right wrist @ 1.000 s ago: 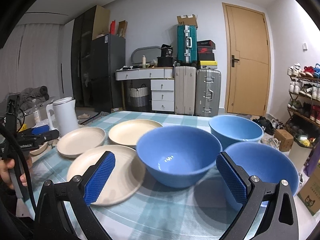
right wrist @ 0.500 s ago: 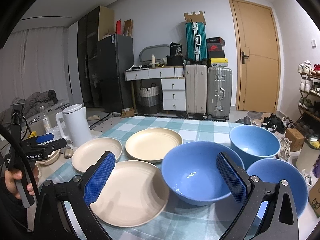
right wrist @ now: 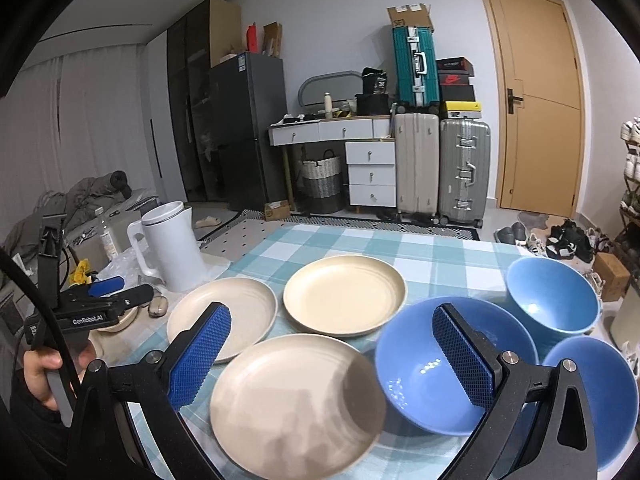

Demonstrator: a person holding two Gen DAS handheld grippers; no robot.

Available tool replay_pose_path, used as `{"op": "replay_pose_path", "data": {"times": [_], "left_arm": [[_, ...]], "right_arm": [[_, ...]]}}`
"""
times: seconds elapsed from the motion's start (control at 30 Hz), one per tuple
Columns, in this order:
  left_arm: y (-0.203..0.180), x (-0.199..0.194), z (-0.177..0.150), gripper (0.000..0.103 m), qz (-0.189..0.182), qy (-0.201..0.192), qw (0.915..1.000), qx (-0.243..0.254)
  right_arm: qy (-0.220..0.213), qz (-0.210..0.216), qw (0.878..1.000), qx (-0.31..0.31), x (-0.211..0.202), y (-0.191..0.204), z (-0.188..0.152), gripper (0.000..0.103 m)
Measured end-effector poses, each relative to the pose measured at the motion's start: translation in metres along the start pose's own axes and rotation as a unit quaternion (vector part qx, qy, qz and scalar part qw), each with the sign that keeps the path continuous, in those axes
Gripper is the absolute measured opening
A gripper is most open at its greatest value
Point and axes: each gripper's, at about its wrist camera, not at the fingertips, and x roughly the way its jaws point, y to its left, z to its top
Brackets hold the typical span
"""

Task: Organize plates and bowls
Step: 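Move both tools forward toward the rims of the cream plates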

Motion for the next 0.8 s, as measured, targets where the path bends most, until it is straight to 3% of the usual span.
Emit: {"op": "replay_pose_path", "data": {"times": [0.8], "left_arm": [[0.048, 0.08, 0.004, 0.102, 0.029, 0.067, 0.9964, -0.043]], "right_arm": [[0.089, 0.035, 0.995, -0.013, 0.119, 0.047, 0.007, 0.103]]}}
